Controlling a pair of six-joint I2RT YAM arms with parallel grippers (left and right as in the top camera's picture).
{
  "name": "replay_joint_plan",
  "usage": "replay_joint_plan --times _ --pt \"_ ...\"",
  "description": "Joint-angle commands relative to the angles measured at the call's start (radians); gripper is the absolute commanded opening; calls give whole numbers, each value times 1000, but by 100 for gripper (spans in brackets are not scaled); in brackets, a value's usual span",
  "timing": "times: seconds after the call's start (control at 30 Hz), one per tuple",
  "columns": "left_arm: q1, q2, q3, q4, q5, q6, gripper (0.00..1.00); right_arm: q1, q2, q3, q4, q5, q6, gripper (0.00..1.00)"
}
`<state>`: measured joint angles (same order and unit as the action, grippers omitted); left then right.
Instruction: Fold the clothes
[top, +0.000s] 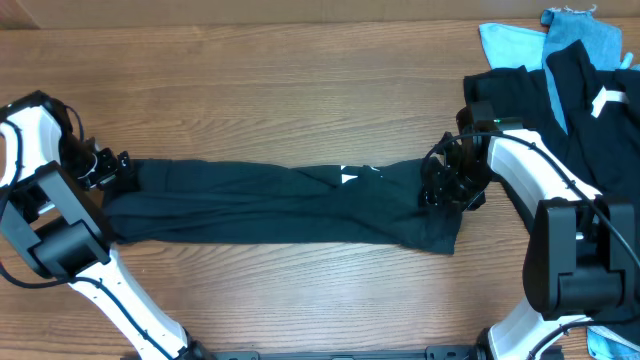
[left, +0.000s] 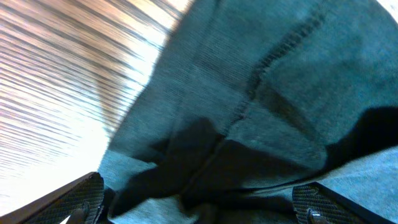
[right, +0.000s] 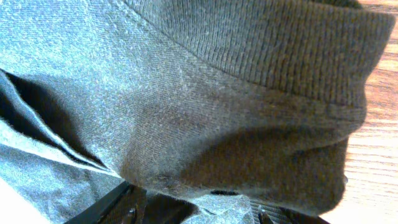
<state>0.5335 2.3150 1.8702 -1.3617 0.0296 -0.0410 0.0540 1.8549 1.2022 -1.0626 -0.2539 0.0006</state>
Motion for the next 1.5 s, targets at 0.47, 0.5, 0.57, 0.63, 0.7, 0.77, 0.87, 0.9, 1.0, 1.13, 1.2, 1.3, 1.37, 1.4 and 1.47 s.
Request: replay_joint_plan --times 0.47,0.5,0.57,0.63,0.7,0.77,0.87,0.9,1.0,1.13,1.2,1.3,1.37,1.4,1.47 --pt "18 15 -157 124 120 61 4 1 -7 -5 0 18 8 56" --pt "19 14 -147 116 116 58 4 1 -7 -5 2 18 8 50" --pt "32 7 -75 75 116 40 4 1 -7 27 -13 25 9 42" --pt "54 -10 20 36 117 33 4 1 -14 119 -59 37 34 41" --pt "93 -34 113 23 117 33 4 1 -25 239 -116 37 35 42" --pt "140 -35 175 27 82 31 4 1 -26 357 -183 37 47 41" --pt "200 -35 208 39 -23 12 4 1 -26 433 -234 37 50 42" --pt "229 -35 221 50 -69 1 4 1 -26 443 -245 42 50 42" --pt "325 -35 282 32 -77 -36 4 1 -26 443 -266 82 53 42" --pt "383 -38 373 -28 148 -31 4 1 -26 443 -260 82 63 41" --pt "357 -57 406 -64 237 -12 4 1 -26 443 -260 82 64 41" --pt "267 -122 407 -90 248 1 4 1 -27 443 -265 82 64 40" --pt "186 -155 407 -127 185 1 4 1 -28 443 -267 82 64 40" --pt "143 -164 407 -144 165 0 4 1 -28 443 -271 82 64 40" --pt "67 -169 407 -172 148 -4 4 1 -28 443 -276 82 64 40"
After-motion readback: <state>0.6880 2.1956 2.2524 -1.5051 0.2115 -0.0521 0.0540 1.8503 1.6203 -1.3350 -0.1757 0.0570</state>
